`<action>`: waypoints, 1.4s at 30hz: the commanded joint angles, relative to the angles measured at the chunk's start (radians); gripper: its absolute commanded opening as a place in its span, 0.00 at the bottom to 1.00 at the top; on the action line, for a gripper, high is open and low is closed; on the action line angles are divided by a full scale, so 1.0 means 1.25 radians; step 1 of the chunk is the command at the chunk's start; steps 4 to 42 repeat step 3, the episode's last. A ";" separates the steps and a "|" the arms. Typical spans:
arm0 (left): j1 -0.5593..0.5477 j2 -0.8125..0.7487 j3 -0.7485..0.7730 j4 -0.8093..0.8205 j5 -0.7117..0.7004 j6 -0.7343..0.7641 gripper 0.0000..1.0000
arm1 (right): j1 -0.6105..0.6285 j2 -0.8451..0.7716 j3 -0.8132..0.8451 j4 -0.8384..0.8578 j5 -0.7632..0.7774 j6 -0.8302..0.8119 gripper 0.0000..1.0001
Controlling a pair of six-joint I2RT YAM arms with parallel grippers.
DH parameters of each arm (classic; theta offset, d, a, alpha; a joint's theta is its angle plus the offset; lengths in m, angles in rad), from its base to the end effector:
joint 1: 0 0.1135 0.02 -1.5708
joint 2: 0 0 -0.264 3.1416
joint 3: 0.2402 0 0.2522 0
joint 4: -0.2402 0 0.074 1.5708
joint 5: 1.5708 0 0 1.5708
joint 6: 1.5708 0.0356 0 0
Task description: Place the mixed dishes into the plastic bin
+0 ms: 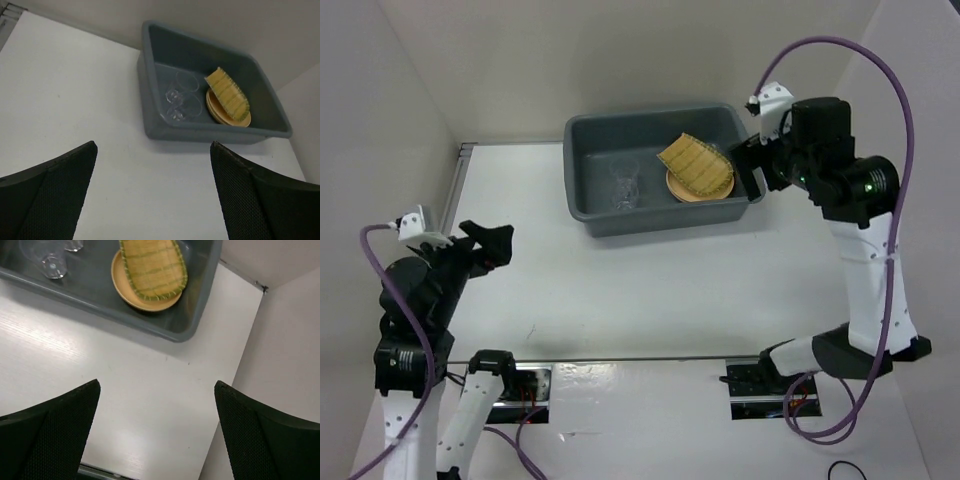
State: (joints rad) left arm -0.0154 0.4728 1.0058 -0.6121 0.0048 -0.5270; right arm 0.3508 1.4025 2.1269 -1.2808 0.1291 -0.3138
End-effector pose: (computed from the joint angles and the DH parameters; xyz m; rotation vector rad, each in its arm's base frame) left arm 0.0747 -0.0013 0.4012 -0.4181 1.6132 -0.4163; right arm 0.2009 0.0686 0.5233 -0.6204 2.0316 -0.1154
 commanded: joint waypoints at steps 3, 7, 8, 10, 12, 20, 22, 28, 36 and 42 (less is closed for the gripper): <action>0.005 0.012 -0.045 0.130 0.049 -0.019 1.00 | -0.110 -0.113 -0.148 0.011 -0.057 -0.030 0.99; 0.005 0.012 -0.045 0.130 0.049 -0.019 1.00 | -0.110 -0.113 -0.148 0.011 -0.057 -0.030 0.99; 0.005 0.012 -0.045 0.130 0.049 -0.019 1.00 | -0.110 -0.113 -0.148 0.011 -0.057 -0.030 0.99; 0.005 0.012 -0.045 0.130 0.049 -0.019 1.00 | -0.110 -0.113 -0.148 0.011 -0.057 -0.030 0.99; 0.005 0.012 -0.045 0.130 0.049 -0.019 1.00 | -0.110 -0.113 -0.148 0.011 -0.057 -0.030 0.99; 0.005 0.012 -0.045 0.130 0.049 -0.019 1.00 | -0.110 -0.113 -0.148 0.011 -0.057 -0.030 0.99; 0.005 0.012 -0.045 0.130 0.049 -0.019 1.00 | -0.110 -0.113 -0.148 0.011 -0.057 -0.030 0.99; 0.005 0.012 -0.045 0.130 0.049 -0.019 1.00 | -0.110 -0.113 -0.148 0.011 -0.057 -0.030 0.99; 0.005 0.012 -0.045 0.130 0.049 -0.019 1.00 | -0.110 -0.113 -0.148 0.011 -0.057 -0.030 0.99; 0.005 0.012 -0.045 0.130 0.049 -0.019 1.00 | -0.110 -0.113 -0.148 0.011 -0.057 -0.030 0.99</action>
